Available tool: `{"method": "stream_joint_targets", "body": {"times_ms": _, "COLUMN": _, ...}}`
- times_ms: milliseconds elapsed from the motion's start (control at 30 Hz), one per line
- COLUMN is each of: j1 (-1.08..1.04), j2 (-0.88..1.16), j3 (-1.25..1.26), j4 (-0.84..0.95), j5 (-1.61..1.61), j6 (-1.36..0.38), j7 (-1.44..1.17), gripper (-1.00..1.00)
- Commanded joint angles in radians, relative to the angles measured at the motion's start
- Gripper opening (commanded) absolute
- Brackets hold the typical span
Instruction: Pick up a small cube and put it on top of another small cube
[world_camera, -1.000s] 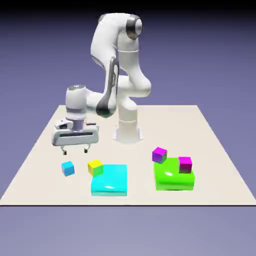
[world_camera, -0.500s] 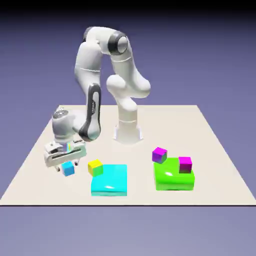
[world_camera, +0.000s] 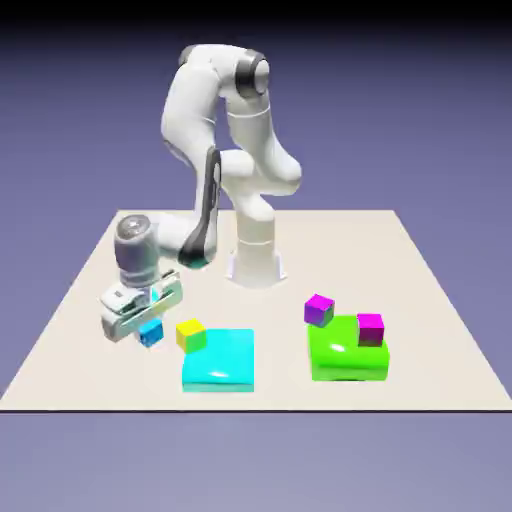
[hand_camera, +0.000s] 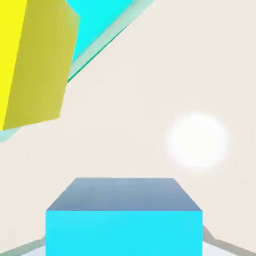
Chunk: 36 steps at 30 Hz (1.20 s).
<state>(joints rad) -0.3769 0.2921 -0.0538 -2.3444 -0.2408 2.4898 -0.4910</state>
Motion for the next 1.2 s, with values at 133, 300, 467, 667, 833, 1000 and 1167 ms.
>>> {"method": "stream_joint_targets", "body": {"times_ms": 133, "j1": 0.129, "j2": -0.017, "j3": 0.09, "j4": 0.075, "j5": -0.093, "j6": -0.102, "j7": 0.087, "gripper": -1.0}}
{"method": "stream_joint_targets", "body": {"times_ms": 300, "j1": 0.31, "j2": -0.09, "j3": 0.08, "j4": 0.041, "j5": -0.015, "j6": -0.107, "j7": 0.209, "gripper": -1.0}}
{"method": "stream_joint_targets", "body": {"times_ms": 467, "j1": 0.491, "j2": -0.163, "j3": 0.07, "j4": 0.007, "j5": 0.064, "j6": -0.112, "j7": 0.33, "gripper": -1.0}}
{"method": "stream_joint_targets", "body": {"times_ms": 667, "j1": 0.709, "j2": -0.251, "j3": 0.058, "j4": -0.034, "j5": 0.158, "j6": -0.118, "j7": 0.476, "gripper": -1.0}}
{"method": "stream_joint_targets", "body": {"times_ms": 833, "j1": 0.89, "j2": -0.324, "j3": 0.048, "j4": -0.068, "j5": 0.236, "j6": -0.123, "j7": 0.598, "gripper": -1.0}}
{"method": "stream_joint_targets", "body": {"times_ms": 1000, "j1": 0.924, "j2": -0.234, "j3": 0.057, "j4": -0.091, "j5": 0.225, "j6": -0.009, "j7": 0.631, "gripper": -1.0}}
{"method": "stream_joint_targets", "body": {"times_ms": 1167, "j1": 0.924, "j2": -0.225, "j3": 0.057, "j4": -0.094, "j5": 0.225, "j6": 0.003, "j7": 0.631, "gripper": 1.0}}
